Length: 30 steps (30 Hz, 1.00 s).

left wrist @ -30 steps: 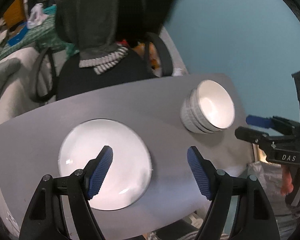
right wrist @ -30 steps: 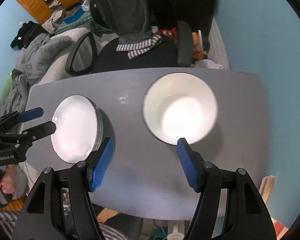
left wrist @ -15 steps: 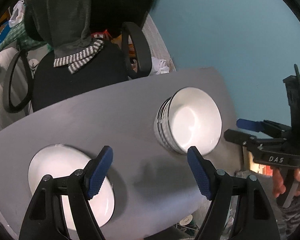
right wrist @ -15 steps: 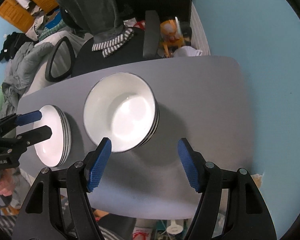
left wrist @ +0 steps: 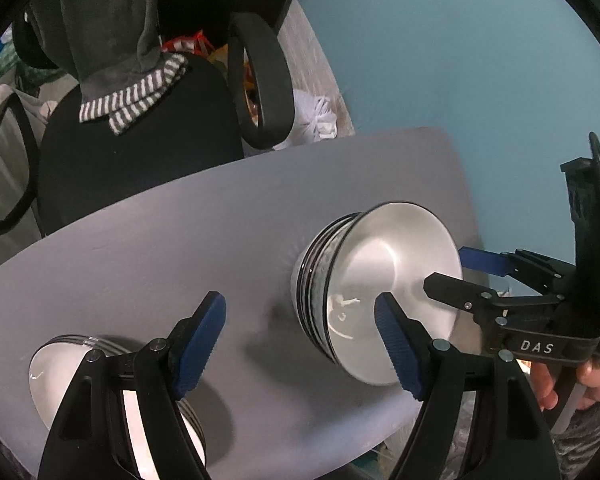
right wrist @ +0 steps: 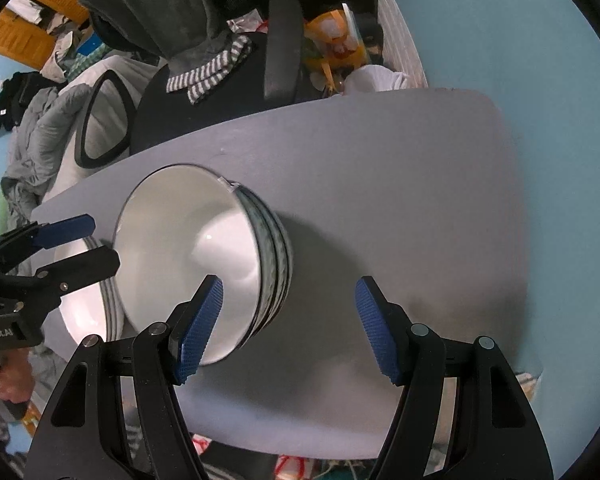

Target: Organize plates and bowls

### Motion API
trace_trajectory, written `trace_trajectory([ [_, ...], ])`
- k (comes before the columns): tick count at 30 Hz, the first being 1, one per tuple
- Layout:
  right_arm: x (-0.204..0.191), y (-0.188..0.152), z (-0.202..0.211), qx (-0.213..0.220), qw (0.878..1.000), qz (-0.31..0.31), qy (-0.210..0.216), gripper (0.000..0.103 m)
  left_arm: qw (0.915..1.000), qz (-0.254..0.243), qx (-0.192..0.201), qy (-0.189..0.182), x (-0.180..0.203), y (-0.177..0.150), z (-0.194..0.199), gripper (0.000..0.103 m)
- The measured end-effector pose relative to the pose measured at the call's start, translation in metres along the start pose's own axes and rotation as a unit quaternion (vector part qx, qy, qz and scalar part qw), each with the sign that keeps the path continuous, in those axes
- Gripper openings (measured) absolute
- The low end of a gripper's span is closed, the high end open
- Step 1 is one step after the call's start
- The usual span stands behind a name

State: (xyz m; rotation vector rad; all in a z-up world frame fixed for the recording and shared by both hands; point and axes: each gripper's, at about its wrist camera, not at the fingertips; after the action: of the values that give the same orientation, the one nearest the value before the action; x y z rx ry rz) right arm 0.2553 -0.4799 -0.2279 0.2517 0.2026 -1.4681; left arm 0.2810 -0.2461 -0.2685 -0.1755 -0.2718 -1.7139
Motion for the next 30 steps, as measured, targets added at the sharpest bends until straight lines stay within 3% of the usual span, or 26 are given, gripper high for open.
trace_trajectory([
  [15, 0.019, 0.013, -0.037, -0.048, 0.998, -0.026, 0.038, 0.068, 0.9975, 0.019, -0.069, 0.002, 0.001, 0.014, -0.057, 0.078],
  [23, 0.026, 0.017, -0.038, -0.048, 0.995, -0.048, 0.075, 0.068, 0.9966, 0.026, -0.071, -0.033, 0.0, 0.017, -0.06, 0.073],
  [27, 0.028, 0.015, -0.039, -0.048, 0.994, -0.056, 0.083, 0.068, 0.994, 0.025, -0.075, -0.075, -0.002, 0.018, -0.059, 0.046],
  [30, 0.028, 0.014, -0.04, -0.052, 0.993, -0.056, 0.087, 0.068, 0.9935, 0.03, -0.069, -0.085, -0.005, 0.016, -0.057, 0.041],
])
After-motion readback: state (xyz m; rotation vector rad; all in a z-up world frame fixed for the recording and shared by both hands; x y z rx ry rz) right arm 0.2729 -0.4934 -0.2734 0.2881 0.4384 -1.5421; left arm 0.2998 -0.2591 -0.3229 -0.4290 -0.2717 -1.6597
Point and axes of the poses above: each gripper's, at about its wrist camera, not at the fingertips, and z roughly against the way its jaws point, x to its right, y to its top, and after that the axes turned 3 degrees about y, right-handed
